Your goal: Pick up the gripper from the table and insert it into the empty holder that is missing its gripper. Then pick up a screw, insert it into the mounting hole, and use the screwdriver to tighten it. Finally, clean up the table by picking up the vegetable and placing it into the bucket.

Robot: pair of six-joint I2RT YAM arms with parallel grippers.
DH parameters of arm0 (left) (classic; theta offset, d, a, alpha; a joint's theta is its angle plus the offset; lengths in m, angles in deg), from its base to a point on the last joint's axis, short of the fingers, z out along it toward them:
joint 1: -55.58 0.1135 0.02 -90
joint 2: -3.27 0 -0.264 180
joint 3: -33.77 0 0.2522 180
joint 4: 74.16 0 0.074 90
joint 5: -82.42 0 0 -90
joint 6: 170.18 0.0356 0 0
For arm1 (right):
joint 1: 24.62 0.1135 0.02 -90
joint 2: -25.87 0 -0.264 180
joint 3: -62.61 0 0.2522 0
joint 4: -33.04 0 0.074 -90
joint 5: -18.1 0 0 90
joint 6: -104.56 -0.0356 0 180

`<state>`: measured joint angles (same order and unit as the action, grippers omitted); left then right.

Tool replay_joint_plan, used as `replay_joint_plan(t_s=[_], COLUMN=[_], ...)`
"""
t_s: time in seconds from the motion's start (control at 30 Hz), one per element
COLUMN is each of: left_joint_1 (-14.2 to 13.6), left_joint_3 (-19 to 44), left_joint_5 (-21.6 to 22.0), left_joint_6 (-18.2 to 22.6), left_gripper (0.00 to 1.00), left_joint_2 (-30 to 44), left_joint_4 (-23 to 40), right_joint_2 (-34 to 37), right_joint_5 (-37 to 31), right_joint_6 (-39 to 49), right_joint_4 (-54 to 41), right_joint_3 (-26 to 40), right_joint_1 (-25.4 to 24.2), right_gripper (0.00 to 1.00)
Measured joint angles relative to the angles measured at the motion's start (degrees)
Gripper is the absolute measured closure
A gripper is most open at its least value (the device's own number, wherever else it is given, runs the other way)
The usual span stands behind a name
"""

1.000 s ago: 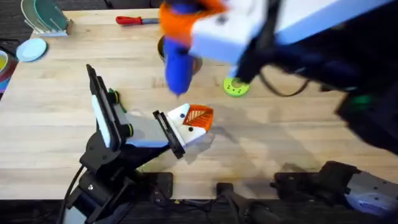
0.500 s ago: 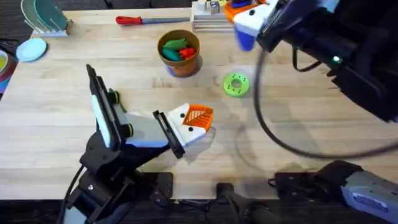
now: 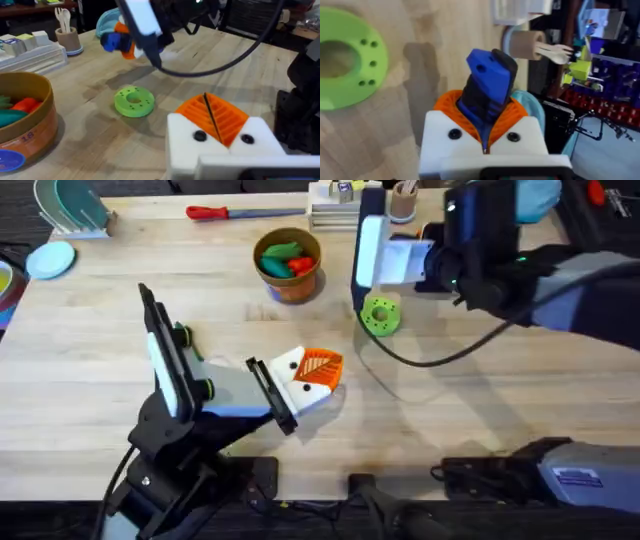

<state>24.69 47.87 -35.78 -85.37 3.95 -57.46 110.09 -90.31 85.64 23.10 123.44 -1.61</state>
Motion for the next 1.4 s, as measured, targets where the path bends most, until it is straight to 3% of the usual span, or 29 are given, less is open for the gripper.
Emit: replay_joint_plan(t_s=[0.4,0.8,0.97,1.0,1.07,1.13,1.23,1.27,1.4], left_joint_1=[0.00,0.00,0.00,0.00,0.00,0.00,0.00,0.00,0.00], left_joint_3=[0.00,0.00,0.00,0.00,0.00,0.00,0.00,0.00,0.00], left_joint_5=[0.00,0.69,1.05,1.05,1.05,1.05,1.05,1.05,1.07], left_joint_6=[0.00,0.00,0.00,0.00,0.00,0.00,0.00,0.00,0.00], left_gripper=[0.988,0.988,0.988,0.988,0.988,0.988,0.988,0.988,0.988], left_joint_2=[0.00,-0.02,0.00,0.00,0.00,0.00,-0.02,0.00,0.00], left_joint_4=[0.00,0.00,0.00,0.00,0.00,0.02,0.00,0.00,0.02], right_joint_2=[9.18,9.67,9.67,9.65,9.64,9.61,9.50,9.50,9.50], right_joint_5=[-0.19,-0.07,0.85,1.10,1.39,1.40,1.07,0.88,0.28], right_joint_6=[3.31,3.95,3.69,3.47,2.83,2.32,1.26,1.07,0.09], right_joint_4=[-7.93,-10.47,-10.78,-10.82,-10.86,-10.68,-9.38,-9.28,-9.71], right_joint_3=[0.03,1.01,1.16,1.20,1.39,1.60,2.32,2.75,2.84], right_joint_1=[0.02,-0.18,-1.07,-1.39,-2.18,-2.74,-3.09,-3.16,-2.89], right_gripper=[0.979,0.979,0.912,0.879,0.716,0.510,0.087,0.030,0.009])
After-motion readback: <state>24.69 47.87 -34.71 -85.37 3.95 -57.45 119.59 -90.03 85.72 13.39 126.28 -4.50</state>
